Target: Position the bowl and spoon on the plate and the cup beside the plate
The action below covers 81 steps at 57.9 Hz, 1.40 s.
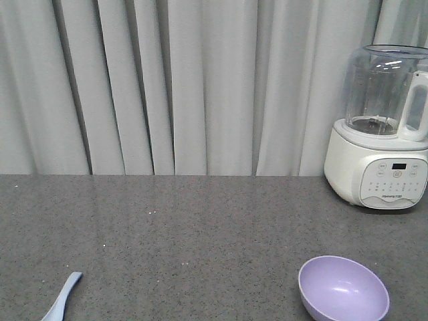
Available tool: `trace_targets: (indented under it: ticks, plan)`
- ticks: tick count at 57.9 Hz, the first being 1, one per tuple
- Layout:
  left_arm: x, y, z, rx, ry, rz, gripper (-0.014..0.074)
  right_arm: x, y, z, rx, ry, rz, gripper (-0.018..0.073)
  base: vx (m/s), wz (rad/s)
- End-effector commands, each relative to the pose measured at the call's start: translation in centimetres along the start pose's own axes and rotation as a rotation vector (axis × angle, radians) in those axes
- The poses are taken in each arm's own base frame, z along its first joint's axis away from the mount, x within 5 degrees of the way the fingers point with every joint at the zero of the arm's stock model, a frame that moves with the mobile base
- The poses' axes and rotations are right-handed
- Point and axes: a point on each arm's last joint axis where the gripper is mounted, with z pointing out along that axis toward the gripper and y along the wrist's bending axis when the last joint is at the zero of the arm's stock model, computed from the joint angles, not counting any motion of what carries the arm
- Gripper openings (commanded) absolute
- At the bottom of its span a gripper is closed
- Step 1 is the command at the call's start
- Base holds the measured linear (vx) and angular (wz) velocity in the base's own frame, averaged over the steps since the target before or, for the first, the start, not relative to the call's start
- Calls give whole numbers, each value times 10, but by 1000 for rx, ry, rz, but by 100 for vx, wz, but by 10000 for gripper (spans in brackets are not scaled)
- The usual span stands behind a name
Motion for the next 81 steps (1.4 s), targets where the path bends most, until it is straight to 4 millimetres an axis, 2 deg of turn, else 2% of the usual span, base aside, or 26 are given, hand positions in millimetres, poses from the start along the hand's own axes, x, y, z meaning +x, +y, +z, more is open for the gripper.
trace_targets:
  ticks: [1,9,16,22,30,43,50,55,71,81]
  plan:
    - [-34,-5,4,43,-30,-33,592,-18,-1,-3,0,-107,-8,618,0,0]
    - [-72,-19,20,130,-1,42,592,-18,-1,-3,0,-107,-8,592,0,0]
    - [-96,-33,41,202,45,79,592,-18,-1,-3,0,-107,-8,592,0,0]
    - [-108,-39,62,224,116,81,592,-18,-1,-3,0,-107,-8,592,0,0]
    - [-114,-42,91,202,226,34,591,-18,-1,-3,0,-106,-8,592,0,0]
    - [-107,-61,142,207,413,54,591,-17,-1,-3,2,-93,-9,592,0,0]
    - [-95,-67,166,120,513,82,587,-16,-1,-3,5,-84,-13,592,0,0]
    - [-87,-65,177,42,566,79,587,-15,-1,-3,6,-77,-13,592,0,0]
    - [-63,-68,205,30,660,75,587,-14,-2,-3,9,-65,-18,592,0,0]
    - [-55,-69,212,31,691,71,587,-14,-2,-3,9,-66,-19,592,0,0]
